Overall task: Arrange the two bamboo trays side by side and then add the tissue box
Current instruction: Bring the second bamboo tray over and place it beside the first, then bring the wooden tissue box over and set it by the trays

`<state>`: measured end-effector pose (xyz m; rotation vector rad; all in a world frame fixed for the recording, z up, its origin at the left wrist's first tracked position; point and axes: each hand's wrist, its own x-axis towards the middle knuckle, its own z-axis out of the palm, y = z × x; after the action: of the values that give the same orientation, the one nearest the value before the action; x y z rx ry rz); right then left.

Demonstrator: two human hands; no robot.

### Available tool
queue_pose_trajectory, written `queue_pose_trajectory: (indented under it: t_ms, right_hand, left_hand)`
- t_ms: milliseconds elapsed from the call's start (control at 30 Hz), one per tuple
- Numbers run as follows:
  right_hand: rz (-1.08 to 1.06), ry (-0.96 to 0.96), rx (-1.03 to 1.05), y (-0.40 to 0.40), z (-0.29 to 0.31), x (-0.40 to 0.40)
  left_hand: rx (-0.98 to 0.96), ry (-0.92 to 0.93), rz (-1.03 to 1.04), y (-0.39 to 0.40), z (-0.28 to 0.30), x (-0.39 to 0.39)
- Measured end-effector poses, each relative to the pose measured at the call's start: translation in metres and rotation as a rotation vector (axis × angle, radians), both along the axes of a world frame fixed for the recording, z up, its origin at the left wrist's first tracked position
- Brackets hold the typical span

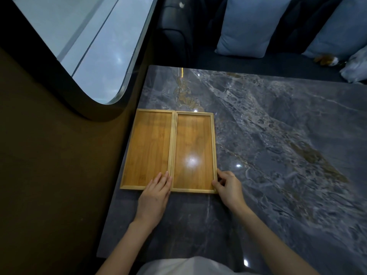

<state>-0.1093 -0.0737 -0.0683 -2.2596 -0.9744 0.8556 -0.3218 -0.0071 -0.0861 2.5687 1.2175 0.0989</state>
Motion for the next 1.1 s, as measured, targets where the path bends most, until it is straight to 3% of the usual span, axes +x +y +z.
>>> queue_pose_trajectory:
  t_ms: [267, 500, 733, 1100]
  right_hand:
    - [0.247, -0.134, -0.146, 0.001, 0.018, 0.022]
    - [0.195, -0.257, -0.019, -0.022, 0.051, 0.083]
    - [0.011, -0.282, 0.048, -0.086, 0.079, 0.180]
    - [-0.375, -0.336, 0.172, -0.220, 0.094, 0.339]
  left_hand:
    - [-0.066, 0.010, 0.099, 0.013, 0.036, 0.036]
    - [-0.139, -0.029, 0.080, 0.020, 0.065, 0.116]
    - [-0.300, -0.116, -0.027, -0.024, 0.084, 0.231]
    - [-0.396, -0.240, -0.269, -0.133, 0.095, 0.437]
